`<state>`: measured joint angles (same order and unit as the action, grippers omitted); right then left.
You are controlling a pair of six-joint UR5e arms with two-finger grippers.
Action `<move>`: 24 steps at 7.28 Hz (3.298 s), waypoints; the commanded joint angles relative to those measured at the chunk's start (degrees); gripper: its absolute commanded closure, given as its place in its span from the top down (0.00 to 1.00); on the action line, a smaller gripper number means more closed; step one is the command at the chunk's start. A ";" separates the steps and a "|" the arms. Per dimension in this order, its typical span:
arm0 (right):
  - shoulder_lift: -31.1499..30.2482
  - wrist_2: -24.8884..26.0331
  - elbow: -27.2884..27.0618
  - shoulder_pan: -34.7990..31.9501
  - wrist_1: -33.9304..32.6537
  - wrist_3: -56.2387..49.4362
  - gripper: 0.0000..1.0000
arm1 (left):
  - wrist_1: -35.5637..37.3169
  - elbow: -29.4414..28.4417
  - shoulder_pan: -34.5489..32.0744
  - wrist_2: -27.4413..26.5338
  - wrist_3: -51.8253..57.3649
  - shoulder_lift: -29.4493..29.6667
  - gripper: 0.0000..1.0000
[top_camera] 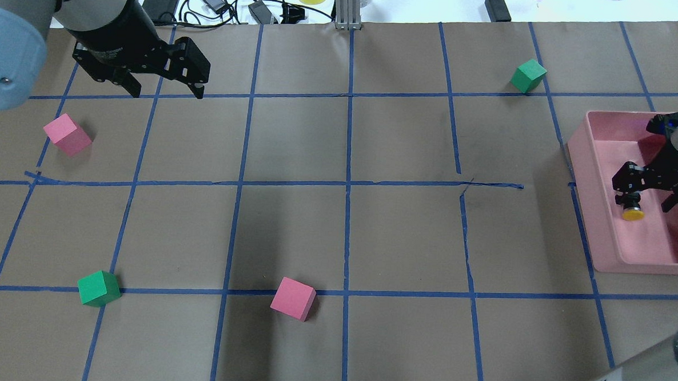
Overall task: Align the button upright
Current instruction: 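Lower the right gripper and grasp the button by its yellow cap, then lift the button out of the tray and carry it toward the table center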
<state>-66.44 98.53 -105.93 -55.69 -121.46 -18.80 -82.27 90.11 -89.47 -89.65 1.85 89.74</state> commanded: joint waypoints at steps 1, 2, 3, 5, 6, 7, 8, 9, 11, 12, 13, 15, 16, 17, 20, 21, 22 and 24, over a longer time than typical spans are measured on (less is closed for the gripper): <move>0.26 0.69 -0.60 -0.03 0.17 -0.01 0.35 | 0.00 -0.02 0.00 0.00 0.00 0.00 1.00; 0.17 0.96 -0.51 -0.03 0.35 -0.18 0.00 | 0.00 -0.02 0.00 0.00 0.00 0.00 1.00; -0.35 0.96 0.36 -0.03 0.52 -0.10 0.00 | 0.00 -0.02 0.00 0.00 0.00 0.00 1.00; -4.80 0.70 0.72 -0.12 1.66 -0.01 0.00 | 0.00 -0.02 0.00 0.00 0.00 0.00 1.00; -7.53 0.79 1.68 -0.64 4.02 0.08 0.00 | 0.00 0.06 0.09 0.00 0.00 0.00 1.00; -8.34 0.70 3.78 -0.73 6.39 0.08 0.00 | 0.00 0.06 0.09 0.00 0.00 0.00 1.00; -8.35 0.70 7.28 -1.87 9.89 0.08 0.00 | 0.00 0.06 0.00 0.00 0.00 0.00 1.00; -8.44 1.75 11.40 -4.31 14.72 0.69 0.00 | 0.00 -0.02 0.09 0.00 0.00 0.00 1.00; -8.88 2.11 16.00 -9.23 20.47 2.00 0.00 | 0.00 0.06 0.09 0.00 0.00 0.00 1.00; -8.44 1.24 15.93 -13.70 20.30 7.58 0.00 | 0.00 0.06 0.09 0.00 0.00 0.00 1.00; -7.92 1.05 15.75 -20.44 19.87 14.25 0.00 | 0.00 0.06 0.09 0.00 0.00 0.00 1.00; -4.33 -1.56 15.75 -32.76 15.68 26.65 0.00 | 0.00 0.06 0.00 0.00 0.00 0.00 1.00; -0.83 -5.85 15.75 -36.73 9.29 30.10 0.00 | 0.00 0.06 0.00 0.00 0.00 0.00 1.00; 2.43 -8.07 16.10 -39.73 4.88 31.10 0.00 | 0.00 0.06 0.09 0.00 0.00 0.00 1.00; 6.66 -11.67 16.19 -47.55 -4.18 39.12 0.00 | 0.00 0.06 0.09 0.00 0.00 0.00 1.00; 9.37 -11.87 16.36 -50.36 -7.87 41.71 0.00 | 0.00 0.06 0.00 0.00 0.00 0.00 1.00; 11.40 -11.95 16.37 -51.70 -10.52 42.87 0.00 | 0.00 0.06 0.00 0.00 0.00 0.00 1.00; 11.77 -14.40 16.37 -53.46 -10.81 44.98 0.00 | 0.00 0.06 0.00 0.00 -0.09 0.00 1.00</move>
<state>-55.22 85.72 -89.57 -107.97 -131.63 24.43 -82.27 90.18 -89.47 -89.65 1.83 89.74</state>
